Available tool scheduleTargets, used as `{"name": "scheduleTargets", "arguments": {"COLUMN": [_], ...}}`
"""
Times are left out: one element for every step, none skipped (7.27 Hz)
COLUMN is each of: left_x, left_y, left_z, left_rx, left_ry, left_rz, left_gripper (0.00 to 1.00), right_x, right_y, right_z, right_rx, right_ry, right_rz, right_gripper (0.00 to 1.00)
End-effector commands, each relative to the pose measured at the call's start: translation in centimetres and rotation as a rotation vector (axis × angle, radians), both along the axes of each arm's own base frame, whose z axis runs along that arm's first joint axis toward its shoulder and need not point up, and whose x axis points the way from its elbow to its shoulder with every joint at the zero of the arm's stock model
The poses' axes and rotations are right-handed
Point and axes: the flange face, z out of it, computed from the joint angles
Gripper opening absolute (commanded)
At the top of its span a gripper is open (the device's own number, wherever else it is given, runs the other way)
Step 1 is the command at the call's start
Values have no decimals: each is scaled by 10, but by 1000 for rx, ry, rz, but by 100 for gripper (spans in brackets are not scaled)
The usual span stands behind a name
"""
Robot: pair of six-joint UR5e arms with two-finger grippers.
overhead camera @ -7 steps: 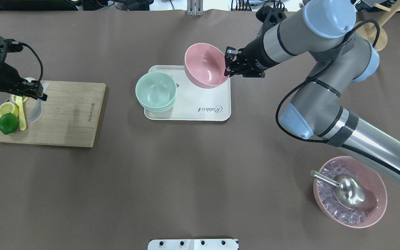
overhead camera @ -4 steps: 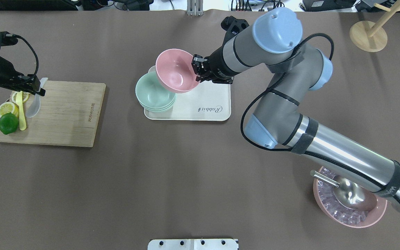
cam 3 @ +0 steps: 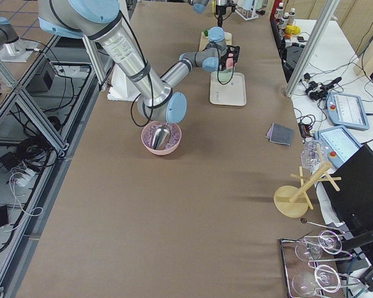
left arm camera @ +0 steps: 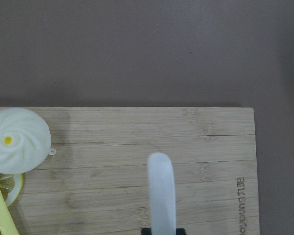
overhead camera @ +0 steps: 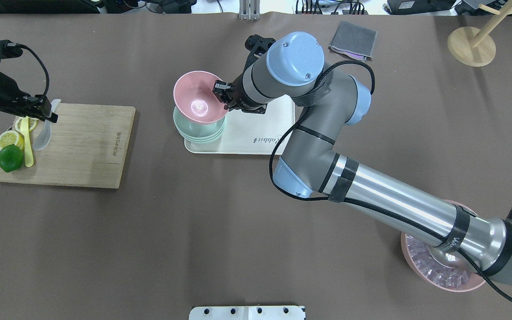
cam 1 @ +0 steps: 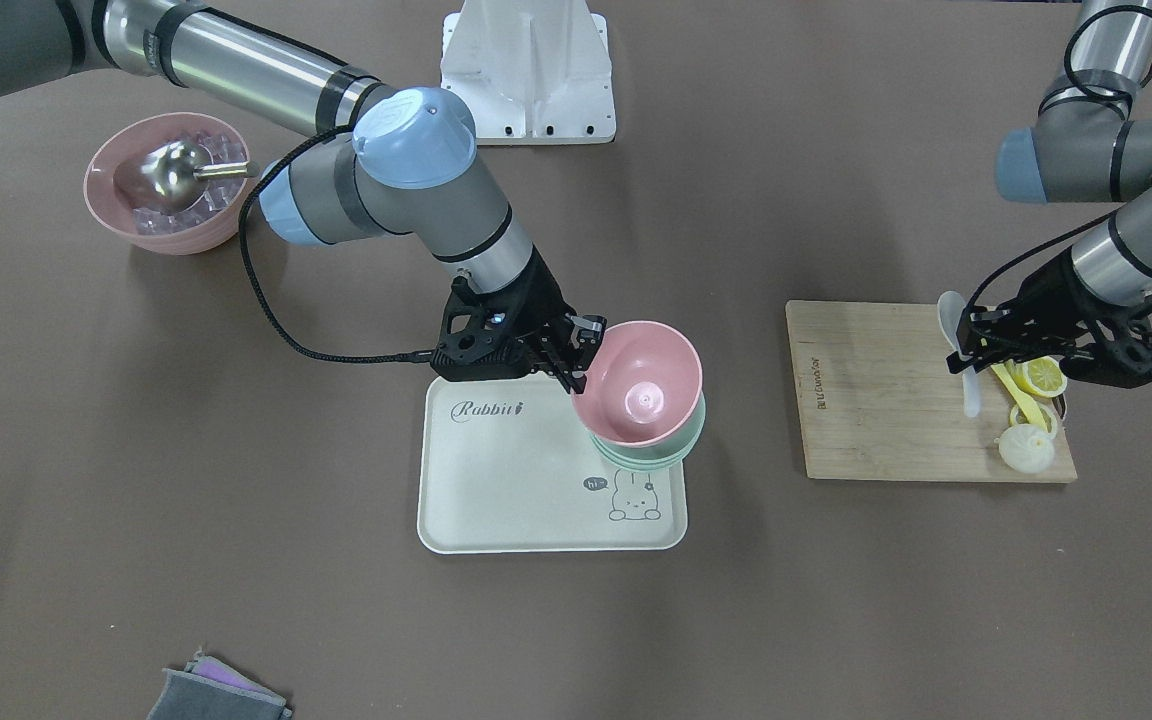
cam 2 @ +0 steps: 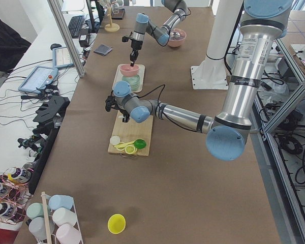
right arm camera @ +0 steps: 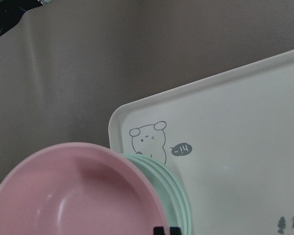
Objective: Stack pink bowl on green and place spoon
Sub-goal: 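Carry the pink bowl over the mint-green bowl and lower it in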
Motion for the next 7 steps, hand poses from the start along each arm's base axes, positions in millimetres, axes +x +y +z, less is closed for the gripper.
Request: {"name": "scheduleTargets", "arguments": {"left_x": [0, 0, 0, 0, 1, 0, 1], "left_y": [0, 0, 0, 0, 0, -1, -1], "left_z": [1, 1, 1, 1, 3, 3, 5], "left_rx": [0, -1, -1, 1, -2, -3, -6], "left_ry": [-1, -2, -2, -2, -4, -4, -6], "left_rz": [0, 0, 0, -1, 1, -1, 1], "left_gripper": [0, 0, 0, 0, 0, 0, 0], "right_x": [-7, -8, -10, -12, -14, -17, -19], "right_y": [4, 4, 7, 6, 8, 10, 10], "right_z": [2, 2, 2, 4, 4, 3, 1], "right_rx": [10, 10, 11, 11, 12, 18, 21], "right_ry": [9, 11, 12, 15, 17, 18, 18], "right_rz": [10, 12, 7, 6, 9, 17, 19], "right_gripper": [0, 0, 0, 0, 0, 0, 0]}}
